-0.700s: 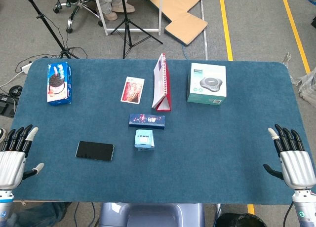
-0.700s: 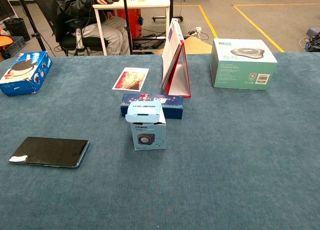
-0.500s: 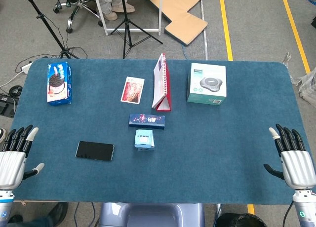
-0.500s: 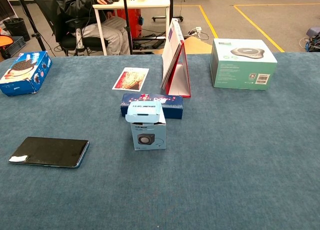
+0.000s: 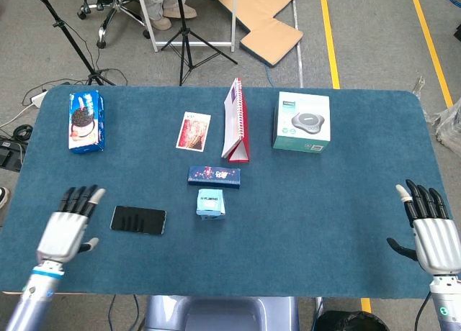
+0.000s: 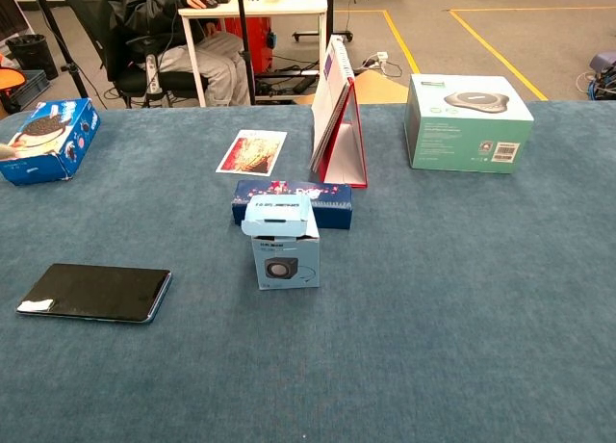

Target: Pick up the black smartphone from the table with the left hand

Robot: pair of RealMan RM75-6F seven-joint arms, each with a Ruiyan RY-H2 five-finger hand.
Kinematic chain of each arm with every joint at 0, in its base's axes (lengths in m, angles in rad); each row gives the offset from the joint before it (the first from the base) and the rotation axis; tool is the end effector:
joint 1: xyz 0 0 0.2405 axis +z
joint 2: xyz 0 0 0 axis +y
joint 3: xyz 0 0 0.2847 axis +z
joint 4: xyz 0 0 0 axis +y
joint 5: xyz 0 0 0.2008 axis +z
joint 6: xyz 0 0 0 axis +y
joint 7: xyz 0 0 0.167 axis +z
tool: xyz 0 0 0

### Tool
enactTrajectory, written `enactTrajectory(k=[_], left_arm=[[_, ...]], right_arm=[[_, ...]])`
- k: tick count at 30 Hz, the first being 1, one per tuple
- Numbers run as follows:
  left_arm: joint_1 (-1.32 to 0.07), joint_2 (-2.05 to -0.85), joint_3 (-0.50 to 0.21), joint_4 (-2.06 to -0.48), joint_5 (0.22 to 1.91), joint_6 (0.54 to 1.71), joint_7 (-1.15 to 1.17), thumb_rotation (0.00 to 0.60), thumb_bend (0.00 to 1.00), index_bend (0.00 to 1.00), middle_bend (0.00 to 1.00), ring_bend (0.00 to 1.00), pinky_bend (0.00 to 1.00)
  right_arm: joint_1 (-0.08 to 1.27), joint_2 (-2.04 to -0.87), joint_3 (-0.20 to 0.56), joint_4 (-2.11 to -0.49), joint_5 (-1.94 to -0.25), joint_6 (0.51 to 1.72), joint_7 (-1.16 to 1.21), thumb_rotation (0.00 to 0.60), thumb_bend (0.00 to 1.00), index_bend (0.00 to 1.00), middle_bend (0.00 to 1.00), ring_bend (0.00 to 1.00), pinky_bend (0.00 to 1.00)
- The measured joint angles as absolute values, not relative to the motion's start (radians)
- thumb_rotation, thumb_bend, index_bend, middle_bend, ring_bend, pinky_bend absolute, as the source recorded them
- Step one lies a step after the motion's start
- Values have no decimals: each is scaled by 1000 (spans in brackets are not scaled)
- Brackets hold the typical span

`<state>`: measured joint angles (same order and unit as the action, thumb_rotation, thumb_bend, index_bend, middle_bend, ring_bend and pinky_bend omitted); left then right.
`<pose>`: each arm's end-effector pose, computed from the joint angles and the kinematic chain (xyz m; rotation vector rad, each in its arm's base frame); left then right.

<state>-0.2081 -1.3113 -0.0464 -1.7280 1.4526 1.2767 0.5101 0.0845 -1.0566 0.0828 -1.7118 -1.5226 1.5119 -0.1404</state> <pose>-0.2754 0.2320 0.0749 -1.6876 -0.8028 -0.7285 -0.3084 -0.2101 0.1999 1.4072 -0.7704 0.8820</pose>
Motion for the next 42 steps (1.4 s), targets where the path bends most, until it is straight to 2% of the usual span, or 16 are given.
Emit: enactTrajectory(k=[6,14,23,38,42], left_arm=[[-300,-1443,-77,-1699,1337,1153,652,600,160,148,140,0,0],[-362,-1529,-97,-1691,1196,1094,815,600,213,184,171,0,0],[-419,-1622,-111,-1640,1086,1088,915,600,233,201,197,0,0],[-452,-1675,-85,-1599,1040,1114,943,600,232,201,198,0,0],[-459,-1685,-81,-1589,1025,1113,946,600,233,208,236,0,0]], right_arm=[[88,-1059,86,-1701,-1504,1499,-135,600,0,19,0,0,0],[96,-1067,84,-1692,-1491,1474,-141,600,0,19,0,0,0],[97,-1068,85,-1691,-1485,1471,-143,600,0,19,0,0,0],[99,-1067,86,-1688,-1475,1465,-137,600,0,19,0,0,0],[100,-1067,86,-1687,-1474,1463,-133,600,0,21,0,0,0]])
